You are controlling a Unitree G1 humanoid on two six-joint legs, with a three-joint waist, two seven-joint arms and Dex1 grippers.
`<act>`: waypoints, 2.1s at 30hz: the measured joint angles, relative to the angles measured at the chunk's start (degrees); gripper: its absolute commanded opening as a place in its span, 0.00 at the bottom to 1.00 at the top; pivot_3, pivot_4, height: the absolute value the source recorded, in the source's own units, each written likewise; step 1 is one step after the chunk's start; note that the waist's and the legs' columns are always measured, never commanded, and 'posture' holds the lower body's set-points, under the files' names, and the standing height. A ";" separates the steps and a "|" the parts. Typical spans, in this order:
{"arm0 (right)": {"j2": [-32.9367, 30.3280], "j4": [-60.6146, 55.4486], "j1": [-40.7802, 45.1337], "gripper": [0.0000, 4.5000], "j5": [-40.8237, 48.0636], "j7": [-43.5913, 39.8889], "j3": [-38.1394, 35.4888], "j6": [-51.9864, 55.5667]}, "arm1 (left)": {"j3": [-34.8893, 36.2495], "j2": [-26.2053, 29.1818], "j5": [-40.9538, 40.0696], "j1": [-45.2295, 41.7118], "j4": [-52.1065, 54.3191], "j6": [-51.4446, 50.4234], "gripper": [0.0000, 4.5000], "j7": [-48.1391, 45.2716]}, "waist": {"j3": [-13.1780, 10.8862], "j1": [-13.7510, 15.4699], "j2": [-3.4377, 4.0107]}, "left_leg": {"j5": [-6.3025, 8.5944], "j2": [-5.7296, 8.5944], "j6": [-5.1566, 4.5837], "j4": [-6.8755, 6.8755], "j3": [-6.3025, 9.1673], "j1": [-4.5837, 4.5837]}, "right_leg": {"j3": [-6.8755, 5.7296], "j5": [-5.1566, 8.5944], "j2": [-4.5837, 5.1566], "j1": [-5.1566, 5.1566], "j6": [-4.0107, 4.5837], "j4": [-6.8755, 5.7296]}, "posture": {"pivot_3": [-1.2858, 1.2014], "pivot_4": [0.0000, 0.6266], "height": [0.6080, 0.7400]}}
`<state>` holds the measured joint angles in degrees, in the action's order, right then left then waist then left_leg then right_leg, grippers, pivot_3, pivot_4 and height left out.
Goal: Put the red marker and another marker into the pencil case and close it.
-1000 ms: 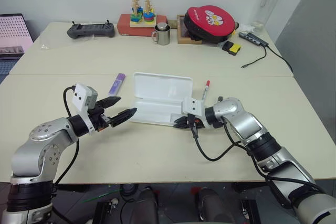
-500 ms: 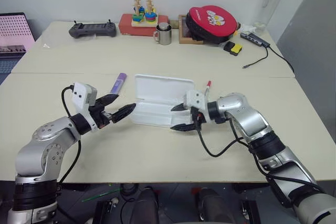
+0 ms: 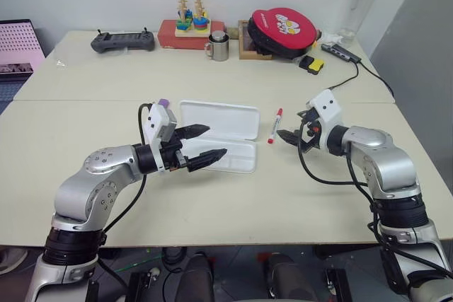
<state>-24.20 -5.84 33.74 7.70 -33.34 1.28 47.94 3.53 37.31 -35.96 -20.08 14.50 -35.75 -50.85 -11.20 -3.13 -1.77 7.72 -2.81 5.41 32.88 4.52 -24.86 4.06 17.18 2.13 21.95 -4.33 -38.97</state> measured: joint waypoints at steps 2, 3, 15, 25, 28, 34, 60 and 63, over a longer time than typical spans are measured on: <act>3.54 1.38 1.71 1.00 -1.43 4.09 0.87 -0.08 | -1.06 -0.12 0.29 -1.94 -1.73 0.10 1.00 -1.04 | 0.00 -0.27 0.00 | 0.00 0.00 0.00 -0.04 0.00 -0.02 | 0.00 0.01 -0.02 0.04 0.02 -0.01 | 0.52 0.24 1.00; 5.77 2.19 2.61 1.00 -2.07 6.22 1.34 -0.09 | -1.14 -0.37 0.41 -2.77 -2.19 0.26 1.00 -1.34 | 0.00 -0.36 0.00 | 0.00 0.00 0.00 -0.06 0.00 -0.02 | 0.00 0.00 -0.03 0.04 0.06 -0.01 | 0.52 0.24 1.00; 14.97 16.19 5.75 1.00 -5.62 20.11 3.24 -0.39 | -2.13 -3.67 0.93 -4.46 -3.53 1.23 1.00 -2.03 | 0.00 0.07 0.00 | 0.01 0.02 0.01 -0.08 0.01 -0.16 | -0.03 -0.06 -0.01 0.09 0.20 0.01 | 0.52 0.24 1.00; 15.79 17.58 5.71 0.64 -5.96 20.81 3.10 -1.26 | -2.11 -4.49 0.97 -4.46 -3.48 1.26 1.00 -1.09 | 0.00 -0.09 0.00 | 0.01 0.01 0.01 -0.07 0.02 -0.14 | -0.02 -0.06 -0.02 0.08 0.20 -0.01 | 0.52 0.24 1.00; 15.96 17.59 5.68 0.47 -5.70 20.85 2.99 -1.16 | -2.11 -4.57 0.97 -4.47 -3.48 1.29 1.00 -1.01 | 0.00 -0.08 0.00 | 0.01 0.01 0.00 -0.07 0.02 -0.14 | -0.02 -0.06 -0.02 0.08 0.19 -0.01 | 0.52 0.24 1.00; 15.75 18.08 5.75 0.15 -5.45 21.07 2.09 -1.22 | -2.11 -5.03 1.01 -4.53 -3.30 1.41 1.00 -0.95 | 0.00 -0.07 0.00 | 0.01 0.01 0.01 -0.07 0.02 -0.14 | -0.02 -0.06 -0.02 0.07 0.19 -0.01 | 0.52 0.24 1.00; 7.79 -0.57 8.55 0.07 6.51 -5.24 11.32 -16.81 | 11.04 3.10 -1.21 9.61 -0.82 -1.12 1.00 1.79 | -0.04 -0.20 0.06 | 0.02 -0.02 0.01 -0.12 0.02 -0.13 | -0.03 0.06 -0.01 0.15 0.16 0.00 | 0.52 0.24 1.00; 4.41 4.49 9.68 0.07 -2.68 -9.86 25.46 -18.10 | 13.18 4.02 -1.04 13.00 -0.86 -1.02 1.00 1.76 | -0.04 -0.16 0.05 | 0.02 -0.04 0.01 -0.11 0.00 -0.04 | -0.03 0.26 -0.01 0.16 0.46 0.00 | 0.52 0.24 1.00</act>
<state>-19.79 -1.35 43.41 5.02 -43.20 26.74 29.84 16.72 41.33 -37.00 -7.08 13.65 -36.77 -49.09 -11.24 -3.29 -1.72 7.74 -2.85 5.41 32.77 4.52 -24.91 4.03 17.44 2.12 22.11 -3.86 -38.97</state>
